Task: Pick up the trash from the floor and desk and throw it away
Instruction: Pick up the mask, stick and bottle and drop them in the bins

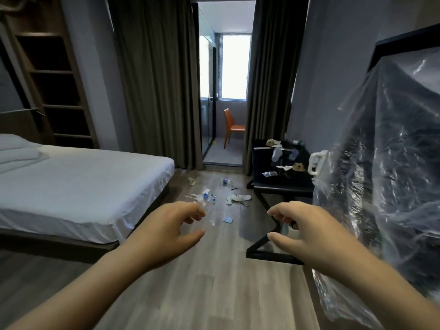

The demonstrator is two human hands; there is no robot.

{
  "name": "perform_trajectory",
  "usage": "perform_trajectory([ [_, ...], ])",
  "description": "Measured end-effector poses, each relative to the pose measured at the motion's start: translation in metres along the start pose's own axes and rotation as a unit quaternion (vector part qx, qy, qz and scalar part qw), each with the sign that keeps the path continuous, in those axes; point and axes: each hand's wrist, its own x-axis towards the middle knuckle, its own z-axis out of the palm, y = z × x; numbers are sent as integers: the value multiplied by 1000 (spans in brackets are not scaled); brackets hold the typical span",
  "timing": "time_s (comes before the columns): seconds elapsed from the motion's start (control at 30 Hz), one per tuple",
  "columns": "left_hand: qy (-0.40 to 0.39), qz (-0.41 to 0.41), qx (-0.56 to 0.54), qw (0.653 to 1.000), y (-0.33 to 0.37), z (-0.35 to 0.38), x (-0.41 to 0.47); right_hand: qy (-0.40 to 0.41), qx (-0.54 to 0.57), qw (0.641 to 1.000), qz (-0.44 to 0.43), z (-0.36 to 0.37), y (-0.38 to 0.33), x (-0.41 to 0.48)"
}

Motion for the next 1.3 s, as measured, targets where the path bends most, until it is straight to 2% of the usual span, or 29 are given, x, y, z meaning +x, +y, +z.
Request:
perform_trajectory([
  [0.37, -4, -42, -13, 999, -156, 20, 147, -29, -5, 1000, -7, 82, 21, 209],
  [0.63, -32, -30, -28, 999, -255, 31, 268, -44, 5, 999, 23, 129, 35, 343],
  [0.8, -53, -28, -27, 998, -300, 60, 344, -59, 5, 997, 54, 157, 80, 411],
  [1.3, -85, -70, -11, 994, -397, 133, 568, -88, 57, 993, 57, 215, 223, 646],
])
